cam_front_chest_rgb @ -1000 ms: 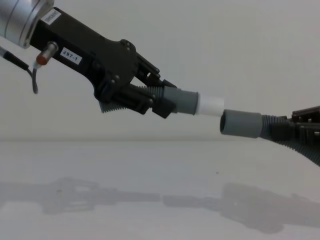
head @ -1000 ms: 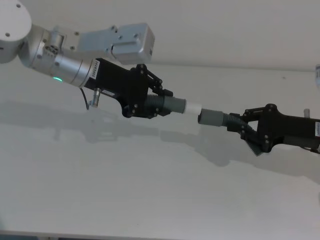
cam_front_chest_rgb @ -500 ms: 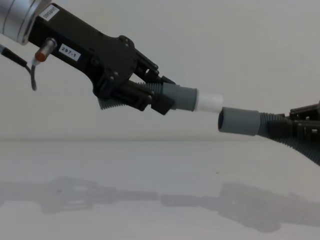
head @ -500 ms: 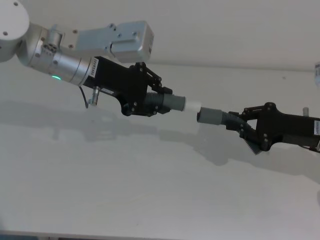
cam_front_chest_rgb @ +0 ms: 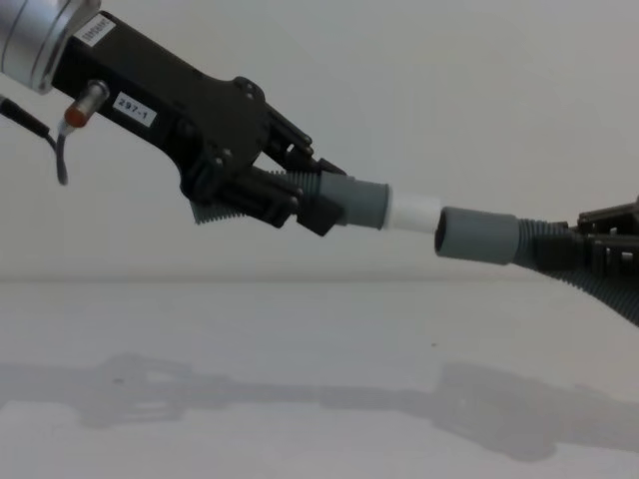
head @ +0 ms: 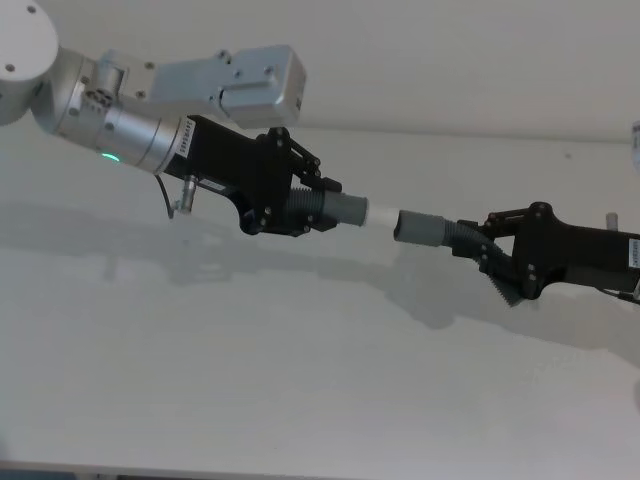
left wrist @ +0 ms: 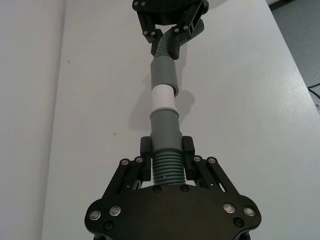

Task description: Use both hands to pick up one end of the pipe from the table, align the ends, and insert them.

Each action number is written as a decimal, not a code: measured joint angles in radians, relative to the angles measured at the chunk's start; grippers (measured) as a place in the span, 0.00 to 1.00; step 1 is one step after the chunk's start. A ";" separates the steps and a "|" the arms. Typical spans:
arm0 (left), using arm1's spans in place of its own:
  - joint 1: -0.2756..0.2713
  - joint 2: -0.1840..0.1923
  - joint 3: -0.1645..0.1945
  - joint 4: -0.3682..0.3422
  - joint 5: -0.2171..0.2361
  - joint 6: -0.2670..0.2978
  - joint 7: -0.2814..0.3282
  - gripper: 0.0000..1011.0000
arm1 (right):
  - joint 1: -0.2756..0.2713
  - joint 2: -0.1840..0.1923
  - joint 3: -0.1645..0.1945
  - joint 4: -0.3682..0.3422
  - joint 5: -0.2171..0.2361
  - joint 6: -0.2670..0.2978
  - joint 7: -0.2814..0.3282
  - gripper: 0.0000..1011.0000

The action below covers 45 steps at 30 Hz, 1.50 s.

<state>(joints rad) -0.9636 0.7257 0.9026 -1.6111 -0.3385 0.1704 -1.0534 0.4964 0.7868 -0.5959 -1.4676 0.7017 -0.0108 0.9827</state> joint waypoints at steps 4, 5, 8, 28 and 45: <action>0.001 0.003 0.000 -0.002 0.000 0.003 0.002 0.34 | 0.000 0.000 0.001 -0.001 0.001 0.001 0.000 0.17; 0.001 0.003 0.000 -0.002 0.000 0.004 0.002 0.34 | 0.000 0.000 0.001 -0.001 0.002 0.001 0.000 0.17; 0.004 0.005 -0.002 -0.004 0.001 0.006 0.005 0.34 | 0.000 0.000 0.001 -0.002 0.004 0.001 0.000 0.17; 0.009 -0.001 -0.005 0.005 -0.010 0.000 0.001 0.34 | 0.006 -0.007 -0.001 -0.001 0.014 0.000 0.004 0.17; 0.016 -0.003 0.007 0.008 -0.014 -0.004 -0.006 0.34 | 0.009 -0.007 -0.002 -0.006 0.024 -0.003 0.010 0.17</action>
<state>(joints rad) -0.9480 0.7224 0.9091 -1.6031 -0.3530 0.1666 -1.0590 0.5056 0.7800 -0.5978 -1.4737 0.7262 -0.0139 0.9931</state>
